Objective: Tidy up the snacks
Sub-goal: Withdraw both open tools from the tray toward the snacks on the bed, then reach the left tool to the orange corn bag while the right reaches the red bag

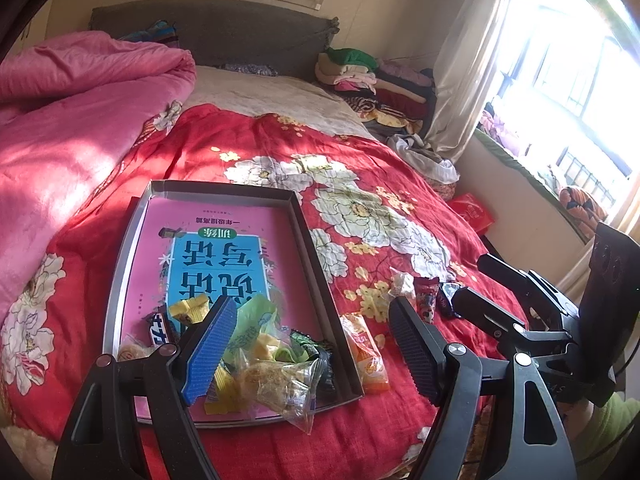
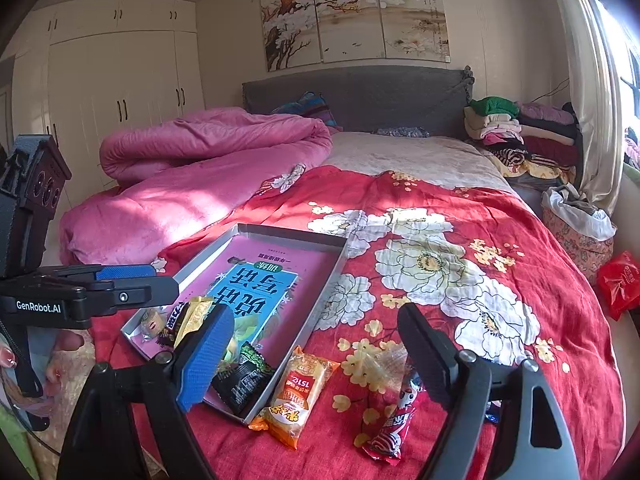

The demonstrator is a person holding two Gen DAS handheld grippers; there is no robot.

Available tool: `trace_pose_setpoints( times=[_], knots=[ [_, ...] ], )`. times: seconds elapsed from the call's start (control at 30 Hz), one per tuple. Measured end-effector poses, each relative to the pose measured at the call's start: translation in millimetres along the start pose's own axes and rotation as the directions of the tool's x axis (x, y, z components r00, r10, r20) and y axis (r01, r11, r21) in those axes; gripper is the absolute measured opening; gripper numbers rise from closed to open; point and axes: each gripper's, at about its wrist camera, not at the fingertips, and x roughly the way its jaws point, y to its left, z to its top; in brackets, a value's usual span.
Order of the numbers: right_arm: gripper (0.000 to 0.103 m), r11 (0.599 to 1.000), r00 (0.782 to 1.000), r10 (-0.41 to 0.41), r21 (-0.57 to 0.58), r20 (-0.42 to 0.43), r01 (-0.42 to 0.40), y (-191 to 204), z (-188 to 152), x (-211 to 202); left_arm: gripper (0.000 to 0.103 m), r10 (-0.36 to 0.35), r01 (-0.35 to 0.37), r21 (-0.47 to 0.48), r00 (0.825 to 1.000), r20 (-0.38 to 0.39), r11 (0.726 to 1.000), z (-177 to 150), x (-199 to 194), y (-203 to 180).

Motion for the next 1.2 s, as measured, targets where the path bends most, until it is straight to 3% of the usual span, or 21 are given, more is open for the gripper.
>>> trace_pose_setpoints(
  times=[0.37,0.83,1.0,1.2],
  knots=[
    [0.084,0.994,0.997,-0.076,0.079,0.009,0.075,-33.7,-1.0,-18.8,0.080,-0.037,0.040,0.061,0.999,-0.038,0.997,-7.5,7.1,-31.3],
    [0.084,0.977,0.991,-0.131,0.163,-0.033,0.134,-69.7,-9.7,-23.0,0.080,-0.058,0.084,0.161,0.986,-0.157,0.983,-29.2,34.9,-74.6],
    [0.084,0.972,0.990,-0.129,0.188,-0.056,0.137,-78.8,-15.8,-21.2,0.079,-0.081,0.121,0.159,0.968,-0.237,0.980,-38.1,55.3,-86.4],
    [0.084,0.967,0.991,-0.112,0.222,-0.079,0.127,-89.5,-22.8,-18.7,0.078,-0.065,0.117,0.139,0.943,-0.328,0.983,-47.0,81.7,-93.3]
  ],
)
